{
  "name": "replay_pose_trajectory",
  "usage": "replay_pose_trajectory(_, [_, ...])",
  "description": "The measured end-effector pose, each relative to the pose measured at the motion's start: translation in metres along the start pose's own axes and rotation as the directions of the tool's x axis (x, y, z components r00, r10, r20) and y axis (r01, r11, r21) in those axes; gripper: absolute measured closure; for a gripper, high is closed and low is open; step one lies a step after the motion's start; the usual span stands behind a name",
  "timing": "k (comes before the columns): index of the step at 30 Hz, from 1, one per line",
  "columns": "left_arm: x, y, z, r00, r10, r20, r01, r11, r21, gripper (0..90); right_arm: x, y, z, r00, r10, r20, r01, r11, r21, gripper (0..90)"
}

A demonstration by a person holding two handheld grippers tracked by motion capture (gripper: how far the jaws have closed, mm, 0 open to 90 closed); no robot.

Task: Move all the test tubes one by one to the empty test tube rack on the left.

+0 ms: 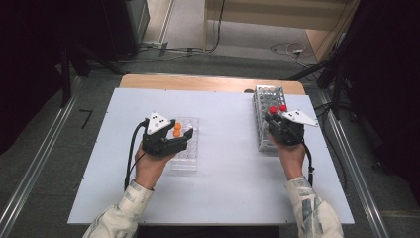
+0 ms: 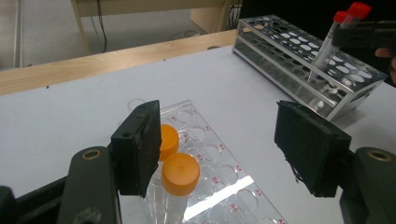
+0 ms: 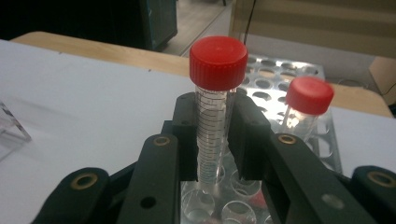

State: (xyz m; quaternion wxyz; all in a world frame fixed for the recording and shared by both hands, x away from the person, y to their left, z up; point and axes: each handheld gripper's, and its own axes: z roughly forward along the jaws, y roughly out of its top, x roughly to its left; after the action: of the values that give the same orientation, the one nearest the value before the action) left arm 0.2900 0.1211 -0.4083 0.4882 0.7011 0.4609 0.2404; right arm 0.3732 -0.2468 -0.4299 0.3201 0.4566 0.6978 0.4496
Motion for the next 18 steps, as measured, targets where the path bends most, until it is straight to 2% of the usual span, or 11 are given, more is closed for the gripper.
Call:
replay_pose_trajectory(10, [-0.002,0.001,-0.001,1.0,-0.001,0.004,0.001,1.0,-0.007,31.2,0.006,0.019,-0.022,0.9997,-0.02,-0.01,0.019,0.998,-0.064,70.8])
replay_pose_trajectory(14, [-0.002,0.001,-0.002,1.0,-0.003,0.003,0.003,0.9999,-0.01,30.9,0.012,0.021,-0.026,0.9985,-0.017,-0.052,0.014,0.998,-0.061,70.8])
replay_pose_trajectory(18, [-0.002,0.002,-0.003,1.0,-0.002,0.003,0.002,0.9999,-0.014,30.9,0.023,0.022,-0.029,0.9948,-0.043,-0.093,0.038,0.998,-0.051,70.9])
